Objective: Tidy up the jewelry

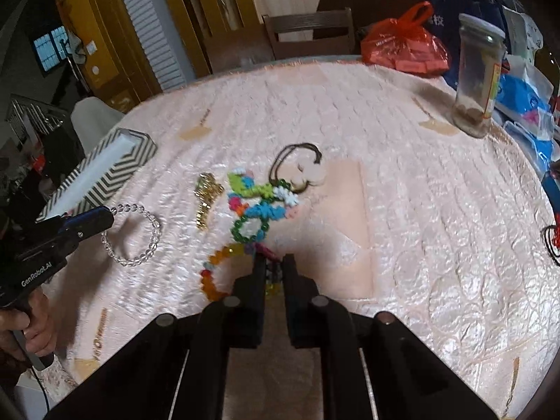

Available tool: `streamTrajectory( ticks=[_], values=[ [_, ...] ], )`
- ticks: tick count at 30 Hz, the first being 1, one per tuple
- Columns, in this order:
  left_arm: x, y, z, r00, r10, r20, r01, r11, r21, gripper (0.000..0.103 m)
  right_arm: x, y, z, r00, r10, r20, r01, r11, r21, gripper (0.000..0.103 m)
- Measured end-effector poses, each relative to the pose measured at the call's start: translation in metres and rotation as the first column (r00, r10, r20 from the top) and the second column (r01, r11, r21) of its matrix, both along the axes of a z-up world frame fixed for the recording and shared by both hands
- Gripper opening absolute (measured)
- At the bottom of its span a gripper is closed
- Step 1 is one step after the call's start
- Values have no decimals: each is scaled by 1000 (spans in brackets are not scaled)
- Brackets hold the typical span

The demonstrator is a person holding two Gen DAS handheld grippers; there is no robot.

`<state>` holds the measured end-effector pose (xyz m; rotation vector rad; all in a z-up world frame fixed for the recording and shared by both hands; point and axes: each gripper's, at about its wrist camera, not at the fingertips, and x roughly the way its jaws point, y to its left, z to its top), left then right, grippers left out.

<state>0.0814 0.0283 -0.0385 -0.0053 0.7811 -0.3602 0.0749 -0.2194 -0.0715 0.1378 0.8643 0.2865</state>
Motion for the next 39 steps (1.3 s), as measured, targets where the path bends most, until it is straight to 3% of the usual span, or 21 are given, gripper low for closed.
streamTrajectory(
  ticks=[11,27,39],
  values=[
    [-2,19,3,995,95,-37,-96,995,-21,22,-20,-8,26,996,-6,92,-8,989,150,10],
    [-10,46,52,987,156,24,-154,986,-63,22,-28,0,42,987,-12,161,-14,988,154,10],
    [-11,94,66,966,254,43,-252,966,-64,22,-21,37,64,978,54,200,-82,987,136,10]
  ],
)
